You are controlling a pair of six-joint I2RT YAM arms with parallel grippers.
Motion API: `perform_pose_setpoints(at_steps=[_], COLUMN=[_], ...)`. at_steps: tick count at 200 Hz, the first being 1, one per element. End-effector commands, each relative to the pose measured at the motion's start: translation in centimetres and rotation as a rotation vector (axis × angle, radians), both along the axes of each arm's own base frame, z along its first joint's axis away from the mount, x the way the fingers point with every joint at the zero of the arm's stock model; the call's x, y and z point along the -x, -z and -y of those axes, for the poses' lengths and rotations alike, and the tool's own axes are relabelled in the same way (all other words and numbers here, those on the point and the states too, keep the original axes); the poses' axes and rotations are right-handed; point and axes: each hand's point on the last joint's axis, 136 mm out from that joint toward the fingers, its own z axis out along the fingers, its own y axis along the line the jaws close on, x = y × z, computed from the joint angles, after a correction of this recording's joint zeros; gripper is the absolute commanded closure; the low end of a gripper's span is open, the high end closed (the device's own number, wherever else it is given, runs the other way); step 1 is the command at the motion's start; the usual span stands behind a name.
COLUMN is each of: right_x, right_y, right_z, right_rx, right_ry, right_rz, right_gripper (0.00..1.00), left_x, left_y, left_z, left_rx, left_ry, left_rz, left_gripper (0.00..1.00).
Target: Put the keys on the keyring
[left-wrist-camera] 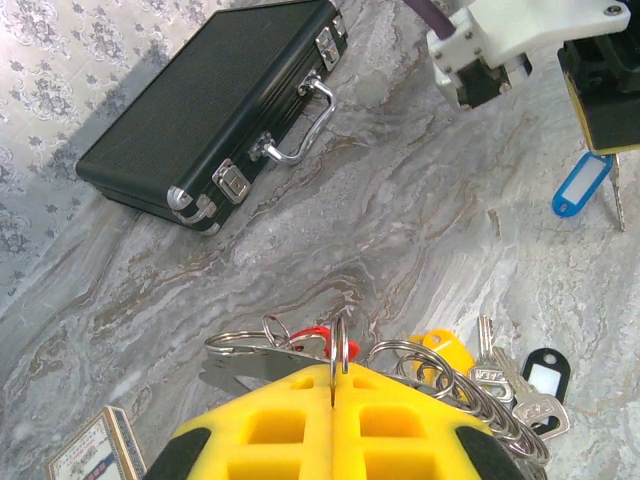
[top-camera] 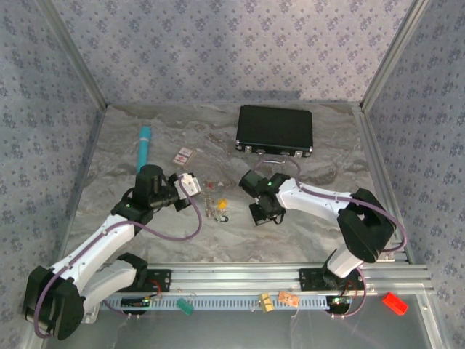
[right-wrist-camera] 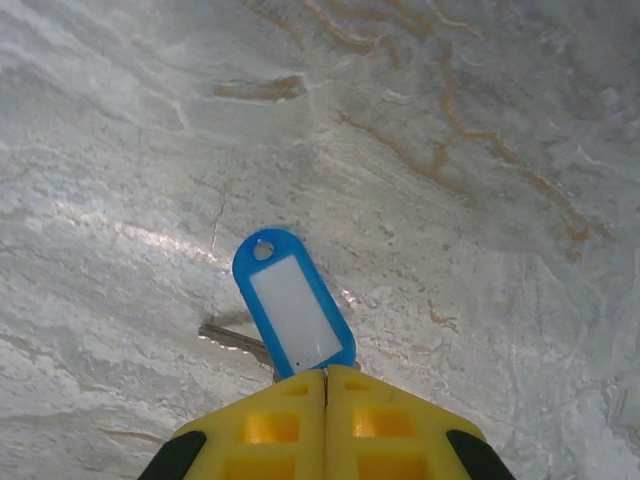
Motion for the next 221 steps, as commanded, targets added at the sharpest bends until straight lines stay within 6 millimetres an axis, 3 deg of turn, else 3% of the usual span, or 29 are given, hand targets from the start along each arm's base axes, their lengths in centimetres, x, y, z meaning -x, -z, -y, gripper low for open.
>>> perform_pose_setpoints(at_steps=[1,61,94,111,127,173,221], right_x=[0.6,1.2,1.3,1.2,1.2,1.0,1.3], right_y=[0.9,2.4,2.4,2.3,2.3,1.5,1.6], right_z=[-0.6,-4.0,-4.3,-4.0,-3.8,-4.1,-3.7], right_rx=[0.05,0.0,-0.009,0.005,0.015,-0.002,0.02], right_ry=[-0.127,-0.176,-0.17,-0.162,-0.159,-0.134,-0.133], right_rz=[-0.029,-0.061,-0.06,-0.044,-0.037,-0.017,-0.028], right_gripper=[1.0,1.0,0.85,0.7,0.65,0.63,0.68], left_x=[0.5,0.4,0.3,0.3,0.3,0.3,0.3], left_y=[0.0,0.0,-0.1,-0.1,-0.1,-0.1,-0.2], left_z=[0.5,0.4,0.3,0.3,0.3,0.3,0.3], left_rx=[0.015,0.01,0.007,0.007,0.005,0.004,0.005], left_ry=[0.035,0.028,0.024,0.024,0.025,0.023,0.025], left_rz=[-0.015,-0.007,-0.002,-0.002,-0.001,0.002,0.003], left_gripper=[1.0,1.0,1.0,1.0,1.0,1.0,1.0])
